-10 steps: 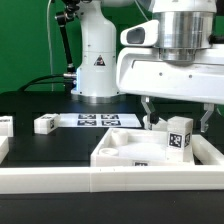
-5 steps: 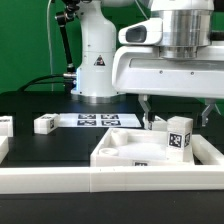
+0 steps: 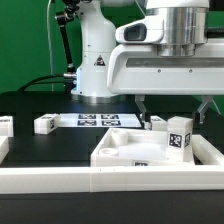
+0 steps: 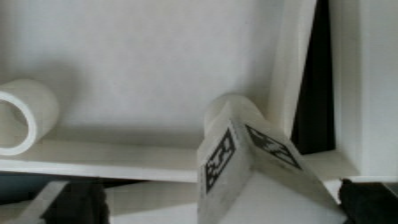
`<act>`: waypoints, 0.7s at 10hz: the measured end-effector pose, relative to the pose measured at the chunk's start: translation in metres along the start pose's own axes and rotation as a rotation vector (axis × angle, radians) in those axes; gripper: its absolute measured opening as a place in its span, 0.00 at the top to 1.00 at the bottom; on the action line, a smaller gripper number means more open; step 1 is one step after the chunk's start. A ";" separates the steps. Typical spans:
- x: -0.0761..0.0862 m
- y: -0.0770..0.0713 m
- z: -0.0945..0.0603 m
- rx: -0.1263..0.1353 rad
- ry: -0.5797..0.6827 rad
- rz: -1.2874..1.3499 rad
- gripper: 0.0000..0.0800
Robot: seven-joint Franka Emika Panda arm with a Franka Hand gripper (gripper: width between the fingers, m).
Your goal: Assemble square table
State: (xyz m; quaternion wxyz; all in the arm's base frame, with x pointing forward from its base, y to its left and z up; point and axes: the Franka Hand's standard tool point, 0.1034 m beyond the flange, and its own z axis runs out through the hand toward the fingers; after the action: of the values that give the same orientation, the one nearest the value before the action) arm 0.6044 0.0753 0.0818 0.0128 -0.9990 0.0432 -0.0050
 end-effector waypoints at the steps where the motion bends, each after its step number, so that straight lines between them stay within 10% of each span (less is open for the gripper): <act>1: -0.005 0.000 0.000 0.001 -0.007 -0.015 0.19; 7: -0.019 -0.007 0.001 0.004 0.010 -0.005 0.19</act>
Offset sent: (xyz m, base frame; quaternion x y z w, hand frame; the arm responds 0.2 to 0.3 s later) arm -0.0100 0.0000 0.0000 0.0000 0.0000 0.0000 1.0000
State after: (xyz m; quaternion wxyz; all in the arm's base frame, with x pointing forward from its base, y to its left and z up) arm 0.5863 0.0837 0.0813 0.0143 -0.9990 0.0407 -0.0103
